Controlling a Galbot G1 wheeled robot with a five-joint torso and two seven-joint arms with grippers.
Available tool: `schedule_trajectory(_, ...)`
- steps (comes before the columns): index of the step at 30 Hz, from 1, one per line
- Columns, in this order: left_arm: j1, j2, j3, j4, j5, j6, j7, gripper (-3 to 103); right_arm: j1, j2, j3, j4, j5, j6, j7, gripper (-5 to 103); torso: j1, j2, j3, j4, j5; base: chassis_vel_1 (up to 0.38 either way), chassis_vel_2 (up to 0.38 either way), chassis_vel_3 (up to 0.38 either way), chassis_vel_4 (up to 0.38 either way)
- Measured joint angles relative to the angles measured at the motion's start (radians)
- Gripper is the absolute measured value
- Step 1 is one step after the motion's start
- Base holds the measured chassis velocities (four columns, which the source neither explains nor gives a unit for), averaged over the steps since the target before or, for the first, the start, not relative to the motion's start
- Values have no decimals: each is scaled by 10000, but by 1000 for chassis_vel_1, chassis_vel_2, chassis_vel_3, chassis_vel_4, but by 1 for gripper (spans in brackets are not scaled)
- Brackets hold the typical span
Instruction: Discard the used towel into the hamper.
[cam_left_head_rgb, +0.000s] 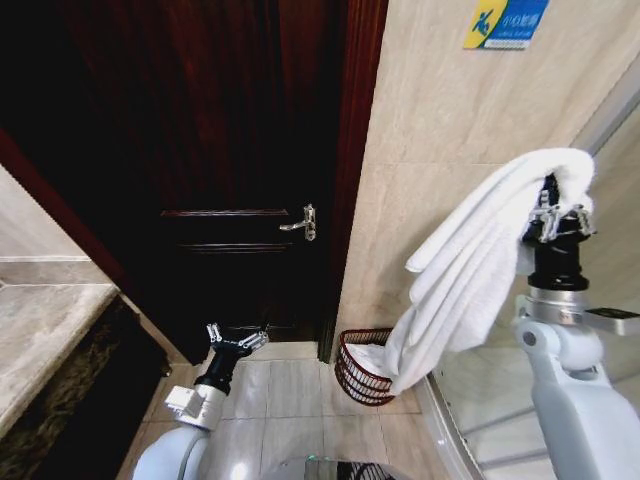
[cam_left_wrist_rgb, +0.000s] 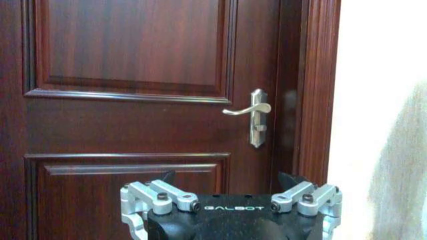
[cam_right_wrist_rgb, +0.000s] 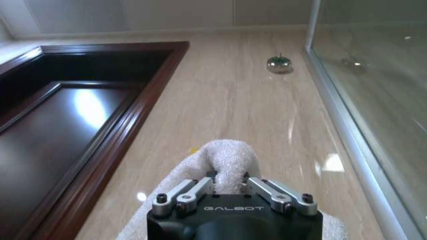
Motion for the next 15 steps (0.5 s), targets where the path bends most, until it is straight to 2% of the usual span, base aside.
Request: schedule_trajectory(15, 0, -1, 0, 0, 0, 0, 0, 100, 384, 131, -460, -1325, -181, 366, -356, 10, 0, 0, 0, 0, 0, 0, 0, 0, 0)
